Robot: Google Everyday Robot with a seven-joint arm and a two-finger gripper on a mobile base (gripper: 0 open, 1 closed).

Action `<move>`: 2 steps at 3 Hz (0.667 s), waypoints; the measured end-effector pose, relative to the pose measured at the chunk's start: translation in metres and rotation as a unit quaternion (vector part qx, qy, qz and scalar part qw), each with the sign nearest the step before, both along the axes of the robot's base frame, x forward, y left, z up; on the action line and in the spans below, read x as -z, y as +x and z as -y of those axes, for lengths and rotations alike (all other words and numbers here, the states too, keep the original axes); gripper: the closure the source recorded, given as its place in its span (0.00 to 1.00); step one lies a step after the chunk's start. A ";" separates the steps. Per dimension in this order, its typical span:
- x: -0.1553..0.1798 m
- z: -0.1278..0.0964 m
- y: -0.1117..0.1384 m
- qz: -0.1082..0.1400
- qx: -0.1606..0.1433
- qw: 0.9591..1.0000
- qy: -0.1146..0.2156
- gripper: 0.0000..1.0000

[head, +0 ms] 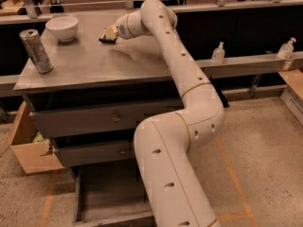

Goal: Place rxbar blueberry into bottom drawer

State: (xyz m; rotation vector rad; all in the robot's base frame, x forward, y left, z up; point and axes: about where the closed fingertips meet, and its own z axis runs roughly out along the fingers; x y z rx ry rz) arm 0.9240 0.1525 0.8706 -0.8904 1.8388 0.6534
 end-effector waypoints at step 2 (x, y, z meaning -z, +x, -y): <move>-0.002 -0.007 0.025 0.012 0.044 0.997 0.055 0.00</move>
Offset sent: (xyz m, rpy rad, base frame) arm -0.0719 0.0066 -0.0250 0.1897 -0.0694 -0.1579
